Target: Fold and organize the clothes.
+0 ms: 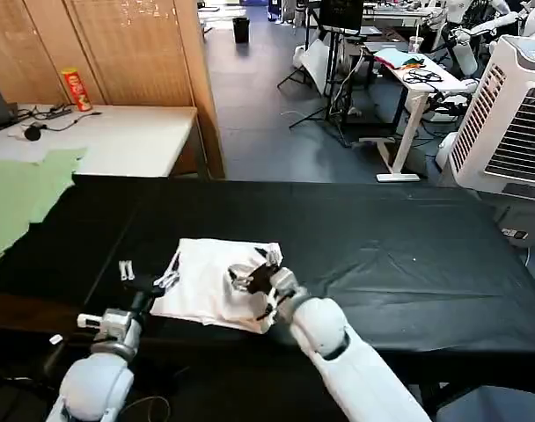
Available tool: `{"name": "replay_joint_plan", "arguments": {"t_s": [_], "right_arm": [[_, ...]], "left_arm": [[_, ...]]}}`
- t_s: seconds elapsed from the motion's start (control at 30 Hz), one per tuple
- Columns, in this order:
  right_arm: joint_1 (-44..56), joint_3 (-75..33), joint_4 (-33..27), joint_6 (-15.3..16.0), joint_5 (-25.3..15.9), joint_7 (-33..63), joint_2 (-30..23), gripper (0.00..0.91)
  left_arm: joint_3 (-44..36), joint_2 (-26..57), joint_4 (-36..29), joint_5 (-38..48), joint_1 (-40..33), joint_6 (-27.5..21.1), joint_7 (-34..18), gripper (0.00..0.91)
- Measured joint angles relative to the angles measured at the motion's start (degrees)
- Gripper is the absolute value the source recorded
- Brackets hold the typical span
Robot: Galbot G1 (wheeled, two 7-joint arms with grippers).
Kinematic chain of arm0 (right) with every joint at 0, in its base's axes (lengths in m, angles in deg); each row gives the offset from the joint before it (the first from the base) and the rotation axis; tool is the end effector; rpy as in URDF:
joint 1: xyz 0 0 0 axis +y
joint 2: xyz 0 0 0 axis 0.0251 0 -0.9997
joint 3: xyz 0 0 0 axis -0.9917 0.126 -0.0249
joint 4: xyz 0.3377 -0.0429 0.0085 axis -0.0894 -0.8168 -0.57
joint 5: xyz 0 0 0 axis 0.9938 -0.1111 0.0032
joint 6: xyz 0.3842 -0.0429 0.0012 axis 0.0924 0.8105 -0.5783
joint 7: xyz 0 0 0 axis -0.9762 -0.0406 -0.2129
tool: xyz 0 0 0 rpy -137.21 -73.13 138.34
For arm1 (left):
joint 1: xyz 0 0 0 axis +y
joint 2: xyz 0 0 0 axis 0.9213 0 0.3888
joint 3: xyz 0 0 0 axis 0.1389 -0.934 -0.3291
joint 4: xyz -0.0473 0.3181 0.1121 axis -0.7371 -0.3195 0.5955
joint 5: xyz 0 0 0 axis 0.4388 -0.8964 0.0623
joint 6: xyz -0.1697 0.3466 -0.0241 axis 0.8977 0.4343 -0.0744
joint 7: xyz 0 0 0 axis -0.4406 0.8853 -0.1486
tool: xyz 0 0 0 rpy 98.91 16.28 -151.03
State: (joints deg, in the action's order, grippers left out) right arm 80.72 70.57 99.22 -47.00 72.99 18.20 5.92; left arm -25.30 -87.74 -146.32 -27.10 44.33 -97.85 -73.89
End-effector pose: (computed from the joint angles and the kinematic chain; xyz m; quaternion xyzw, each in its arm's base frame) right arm 0.3664 0.1535 -0.2689 0.3274 -0.9222 0.1576 0.1321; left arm 0.2656 0.0704 -0.2600 -0.0195 -0.9868 -0.1522 0.0522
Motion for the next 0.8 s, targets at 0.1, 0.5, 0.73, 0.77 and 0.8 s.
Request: {"name": "replay_joint_plan", "arguments": {"t_s": [0.1, 0.5, 0.73, 0.77, 0.8], "right_arm": [[-0.70, 0.53, -0.90, -0.06, -1.82, 0.11, 0.05, 0.878], [1.28, -4.17, -0.72, -0.56, -6.17, 4.51, 0.19, 0.878], [6.11, -13.06, 2.13, -1.69, -8.78, 8.73, -0.70, 0.878], [6.81, -14.25, 2.69, -1.66, -8.40, 8.80, -0.70, 0.878], [7.49, -15.42, 3.25, -1.63, -7.86, 8.79, -0.68, 0.878]], "left_arm": [[0.11, -0.19, 0.07, 0.02, 0.18, 0.04, 0.00, 0.878], [-0.08, -0.58, 0.49, 0.25, 0.05, 0.36, -0.01, 0.878], [-0.36, -0.97, 1.82, 0.46, -0.63, 1.30, 0.00, 0.878], [-0.47, -1.02, 2.04, 0.46, -0.73, 1.40, 0.01, 0.878], [-0.54, -1.06, 2.27, 0.46, -0.83, 1.49, 0.01, 0.878]]}}
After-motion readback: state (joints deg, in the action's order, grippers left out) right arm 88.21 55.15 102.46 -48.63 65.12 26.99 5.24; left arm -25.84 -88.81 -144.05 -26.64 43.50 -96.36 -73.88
